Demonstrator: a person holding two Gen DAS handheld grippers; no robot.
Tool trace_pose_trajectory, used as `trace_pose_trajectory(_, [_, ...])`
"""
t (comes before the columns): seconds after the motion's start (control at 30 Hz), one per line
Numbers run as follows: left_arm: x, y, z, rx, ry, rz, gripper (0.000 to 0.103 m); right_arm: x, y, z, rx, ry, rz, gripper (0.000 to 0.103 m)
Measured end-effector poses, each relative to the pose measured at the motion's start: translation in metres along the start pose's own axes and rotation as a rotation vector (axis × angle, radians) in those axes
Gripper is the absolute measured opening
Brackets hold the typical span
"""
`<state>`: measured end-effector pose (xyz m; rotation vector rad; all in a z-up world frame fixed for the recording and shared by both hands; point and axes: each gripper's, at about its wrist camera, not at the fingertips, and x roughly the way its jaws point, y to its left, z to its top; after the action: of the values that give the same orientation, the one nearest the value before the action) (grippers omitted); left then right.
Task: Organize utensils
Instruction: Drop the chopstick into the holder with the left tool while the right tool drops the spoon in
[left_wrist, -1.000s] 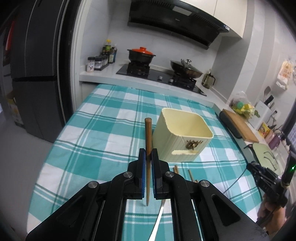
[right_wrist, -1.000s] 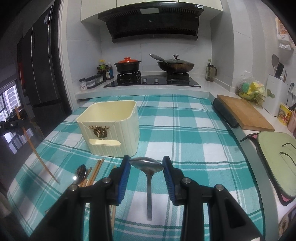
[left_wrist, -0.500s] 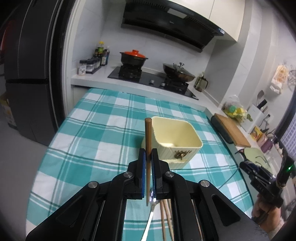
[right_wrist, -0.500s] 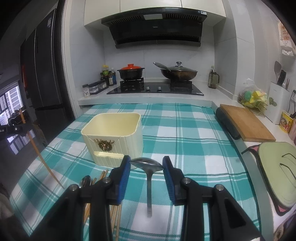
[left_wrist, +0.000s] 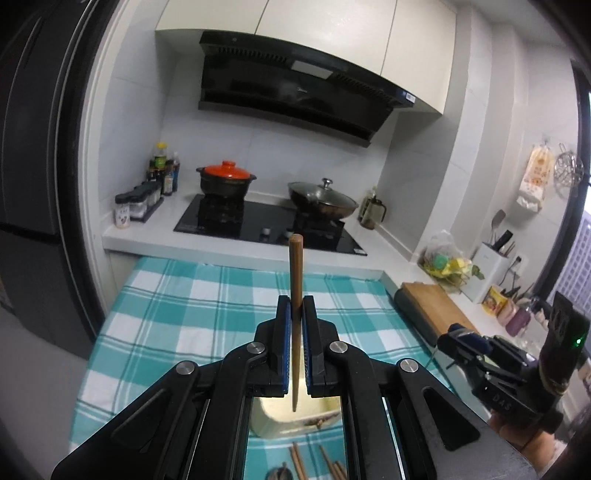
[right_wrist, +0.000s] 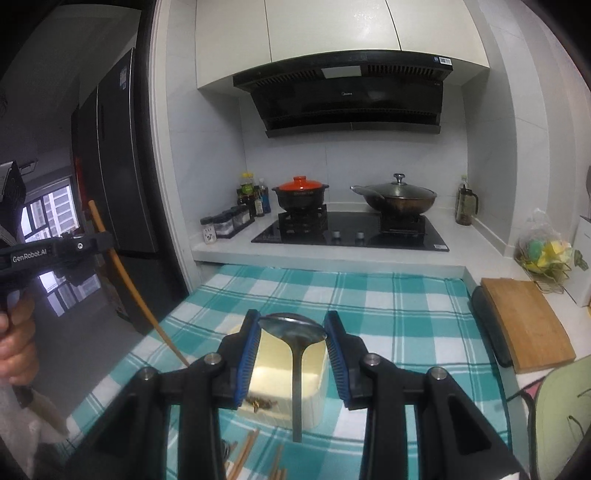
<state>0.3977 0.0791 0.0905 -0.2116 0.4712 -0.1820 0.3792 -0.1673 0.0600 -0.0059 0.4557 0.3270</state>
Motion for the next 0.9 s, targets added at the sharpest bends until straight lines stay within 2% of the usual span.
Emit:
trace_pose_trajectory(0.17, [0.058,-0.003,-0.010,0.051,0.029,0.057,0.004,0.048,-0.003,0.016,0.038,0.002,0.023,0.036])
trace_pose_trajectory(0.4, [0.134,0.009,-0.044,0.050,0.181,0.084,0.004,0.127,-0.027,-0.007,0.139,0.104,0.012,0.036])
trace_pose_trajectory(0.57, [0.169,0.012,-0.059,0.064,0.247,0.102,0.004,0.175,-0.047,-0.025,0.189,0.193,-0.007,0.036])
trace_pose_trajectory(0.73, [0.185,0.012,-0.063,0.075,0.245,0.131,0.006,0.202,-0.059,-0.033,0.221,0.250,-0.014,0.036])
trace_pose_trajectory(0.8, [0.190,0.015,-0.062,0.064,0.262,0.155,0.013,0.207,-0.059,-0.034,0.220,0.262,-0.017,0.036])
trace_pose_trajectory(0.87, [0.188,0.019,-0.060,0.053,0.265,0.175,0.032,0.208,-0.058,-0.033,0.227,0.268,-0.027,0.036])
trace_pose_trajectory(0.9, [0.184,0.020,-0.058,0.050,0.259,0.188,0.034,0.207,-0.058,-0.032,0.234,0.273,-0.028,0.039])
